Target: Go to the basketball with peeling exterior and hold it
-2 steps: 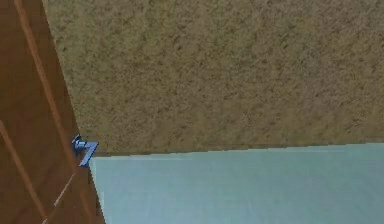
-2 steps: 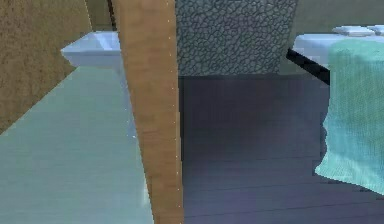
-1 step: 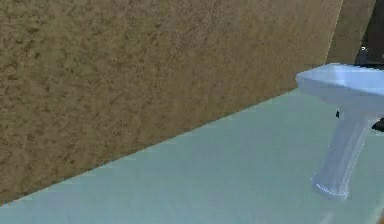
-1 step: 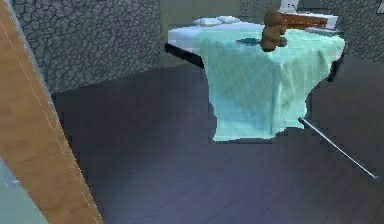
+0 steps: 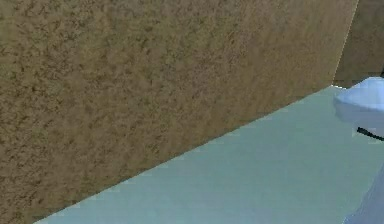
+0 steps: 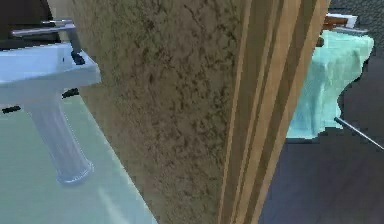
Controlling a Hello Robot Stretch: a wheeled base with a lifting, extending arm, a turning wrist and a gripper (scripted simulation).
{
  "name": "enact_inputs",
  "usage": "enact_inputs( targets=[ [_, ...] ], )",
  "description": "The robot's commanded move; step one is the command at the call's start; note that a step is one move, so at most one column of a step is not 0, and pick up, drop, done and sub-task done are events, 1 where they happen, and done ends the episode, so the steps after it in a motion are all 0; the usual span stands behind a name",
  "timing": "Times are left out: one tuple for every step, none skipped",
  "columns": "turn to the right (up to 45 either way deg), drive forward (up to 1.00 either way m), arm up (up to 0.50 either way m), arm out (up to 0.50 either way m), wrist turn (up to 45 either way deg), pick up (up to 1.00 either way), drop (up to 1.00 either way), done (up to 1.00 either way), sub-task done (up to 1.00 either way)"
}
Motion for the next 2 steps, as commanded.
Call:
enact_inputs(
  targets=[
    [18.0,0.0,0.0,0.0,0.0,0.0,0.0,0.0,0.0],
    [0.0,1.0,0.0,0.0,0.0,0.0,0.0,0.0,0.0]
  ],
)
